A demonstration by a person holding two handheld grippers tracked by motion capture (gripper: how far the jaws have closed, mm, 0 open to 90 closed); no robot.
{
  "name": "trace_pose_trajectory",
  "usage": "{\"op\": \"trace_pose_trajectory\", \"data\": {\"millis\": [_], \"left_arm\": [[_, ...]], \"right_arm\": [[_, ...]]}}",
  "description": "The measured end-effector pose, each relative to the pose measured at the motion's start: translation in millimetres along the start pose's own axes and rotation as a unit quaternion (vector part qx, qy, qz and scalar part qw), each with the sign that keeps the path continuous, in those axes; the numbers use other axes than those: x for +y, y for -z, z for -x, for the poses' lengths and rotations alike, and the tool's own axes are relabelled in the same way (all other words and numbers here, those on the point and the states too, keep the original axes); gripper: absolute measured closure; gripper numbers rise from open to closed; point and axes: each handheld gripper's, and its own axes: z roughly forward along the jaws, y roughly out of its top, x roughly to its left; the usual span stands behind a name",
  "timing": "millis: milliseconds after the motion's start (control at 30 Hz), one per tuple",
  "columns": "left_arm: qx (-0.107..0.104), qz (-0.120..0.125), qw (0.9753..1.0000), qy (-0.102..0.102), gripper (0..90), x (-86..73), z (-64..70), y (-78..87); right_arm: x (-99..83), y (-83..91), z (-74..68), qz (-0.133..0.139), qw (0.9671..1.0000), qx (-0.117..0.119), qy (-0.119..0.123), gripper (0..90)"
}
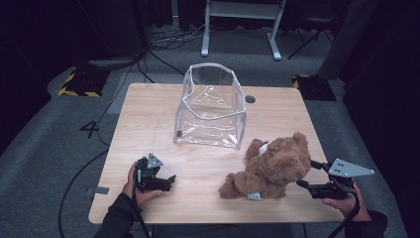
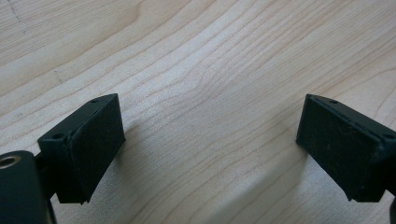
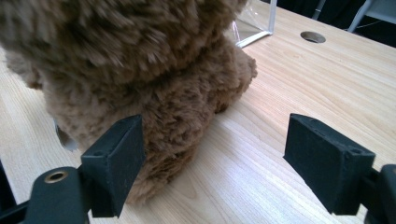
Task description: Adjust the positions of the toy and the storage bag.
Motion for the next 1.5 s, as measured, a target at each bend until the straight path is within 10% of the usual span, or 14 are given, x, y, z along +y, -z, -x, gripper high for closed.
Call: {"op": "trace_pose_trajectory", "data": {"millis": [1500], "left_arm": [[0.0,0.0,1.0,0.0,7.7,0.0,0.0,0.0]], "right_arm": [[37.2,-27.9,-38.2,0.043,0.9985,0.033,0.012,15.6]]}}
